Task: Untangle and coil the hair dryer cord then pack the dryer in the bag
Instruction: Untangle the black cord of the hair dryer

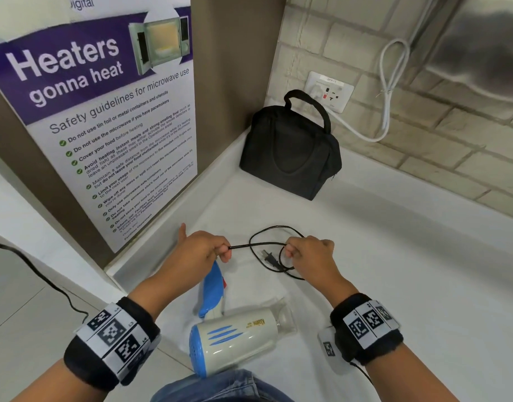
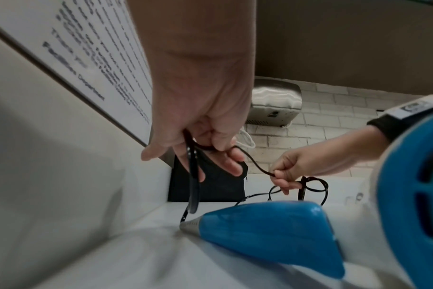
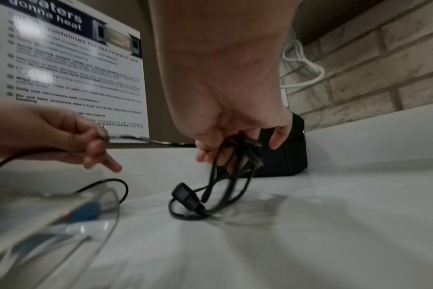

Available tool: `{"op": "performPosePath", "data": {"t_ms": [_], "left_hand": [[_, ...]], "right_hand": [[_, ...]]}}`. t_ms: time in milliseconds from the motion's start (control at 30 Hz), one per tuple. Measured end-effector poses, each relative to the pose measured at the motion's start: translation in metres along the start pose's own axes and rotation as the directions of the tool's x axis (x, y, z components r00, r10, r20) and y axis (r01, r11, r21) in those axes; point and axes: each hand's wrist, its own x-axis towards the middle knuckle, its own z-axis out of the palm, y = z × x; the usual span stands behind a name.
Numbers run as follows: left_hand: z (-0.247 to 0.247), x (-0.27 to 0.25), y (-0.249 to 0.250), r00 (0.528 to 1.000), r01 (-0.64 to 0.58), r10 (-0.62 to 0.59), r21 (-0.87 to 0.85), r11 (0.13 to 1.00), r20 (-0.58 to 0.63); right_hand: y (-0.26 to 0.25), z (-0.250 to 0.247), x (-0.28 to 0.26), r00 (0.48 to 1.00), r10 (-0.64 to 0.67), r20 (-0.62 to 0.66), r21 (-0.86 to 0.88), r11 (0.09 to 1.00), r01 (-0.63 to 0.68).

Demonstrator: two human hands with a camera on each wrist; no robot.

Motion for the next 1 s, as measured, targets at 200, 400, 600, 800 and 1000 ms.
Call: {"op": "performPosePath", "data": {"t_ms": [200, 400, 600, 800, 1000], "left_hand": [[-0.002, 0.015, 0.026, 0.995, 0.010, -0.048, 0.410, 0.912, 0.082], [0.004, 0.035, 0.070, 0.987, -0.120, 0.069, 0.372, 0.920, 0.147], [0.007, 0.030, 0.071, 0.964, -0.259, 0.264, 0.108, 0.960, -0.032], [0.008, 0.027, 0.053, 0.981, -0.192, 0.193, -0.117, 0.974, -0.001], [0.005, 0.021, 0.035, 0.985, -0.173, 0.171, -0.182, 0.968, -0.028]], "right_hand": [[-0.001, -0.011, -0.008, 0.998, 0.048, -0.039, 0.105, 0.994, -0.044], [-0.019, -0.032, -0.013, 0.993, -0.062, -0.101, 0.249, 0.965, 0.085], [-0.023, -0.025, -0.014, 0.964, -0.187, -0.187, 0.309, 0.921, 0.239], [-0.010, -0.017, -0.006, 0.957, -0.232, -0.174, 0.208, 0.941, 0.266], [0.007, -0.007, 0.003, 0.979, -0.131, -0.153, 0.238, 0.957, 0.165]]}}
